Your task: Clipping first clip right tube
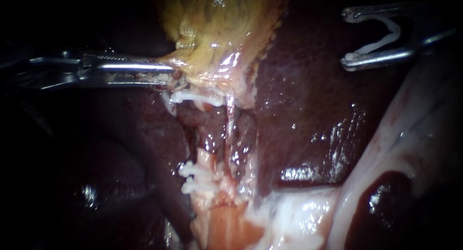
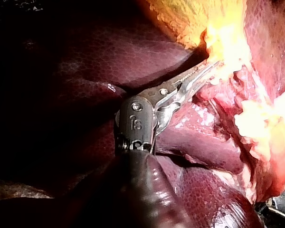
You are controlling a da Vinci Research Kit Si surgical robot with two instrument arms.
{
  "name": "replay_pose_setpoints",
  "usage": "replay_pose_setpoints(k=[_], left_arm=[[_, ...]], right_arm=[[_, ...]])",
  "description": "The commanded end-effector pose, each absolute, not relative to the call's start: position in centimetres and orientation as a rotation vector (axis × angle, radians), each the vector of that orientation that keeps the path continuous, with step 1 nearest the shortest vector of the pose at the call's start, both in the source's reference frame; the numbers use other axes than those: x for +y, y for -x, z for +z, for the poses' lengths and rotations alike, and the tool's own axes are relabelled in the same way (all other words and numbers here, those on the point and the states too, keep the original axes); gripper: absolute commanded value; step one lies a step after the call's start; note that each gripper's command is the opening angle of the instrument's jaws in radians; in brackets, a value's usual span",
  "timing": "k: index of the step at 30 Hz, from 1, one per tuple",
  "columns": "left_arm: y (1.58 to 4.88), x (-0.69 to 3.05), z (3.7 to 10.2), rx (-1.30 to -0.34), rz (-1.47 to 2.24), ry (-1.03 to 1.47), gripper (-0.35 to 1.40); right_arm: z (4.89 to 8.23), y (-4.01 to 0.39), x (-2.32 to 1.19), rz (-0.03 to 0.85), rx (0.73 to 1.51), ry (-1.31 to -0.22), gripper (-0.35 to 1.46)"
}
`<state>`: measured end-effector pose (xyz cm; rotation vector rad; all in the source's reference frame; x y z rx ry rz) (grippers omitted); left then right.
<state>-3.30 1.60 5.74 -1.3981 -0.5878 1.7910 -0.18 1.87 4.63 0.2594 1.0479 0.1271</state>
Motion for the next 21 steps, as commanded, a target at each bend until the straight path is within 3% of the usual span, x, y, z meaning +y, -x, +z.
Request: replay_pose_setpoints(k=[1, 5, 15, 21], left_arm=[[3.29, 1.6, 5.74, -0.589, 1.791, 1.399, -0.35], [3.2, 1.65, 5.64, -0.601, 1.789, 1.399, -0.35], [2.51, 1.97, 4.78, -0.577, 1.722, 1.43, -0.35], [2.43, 1.96, 4.7, -0.574, 1.719, 1.426, -0.35]], right_arm=[[4.63, 0.18, 1.87, 0.128, 1.048, -0.259, 0.5], [4.63, 0.18, 1.87, 0.128, 1.048, -0.259, 0.5], [4.63, 0.18, 1.88, 0.128, 1.047, -0.259, 0.5], [4.63, 0.11, 1.83, 0.124, 1.055, -0.268, 0.5]])
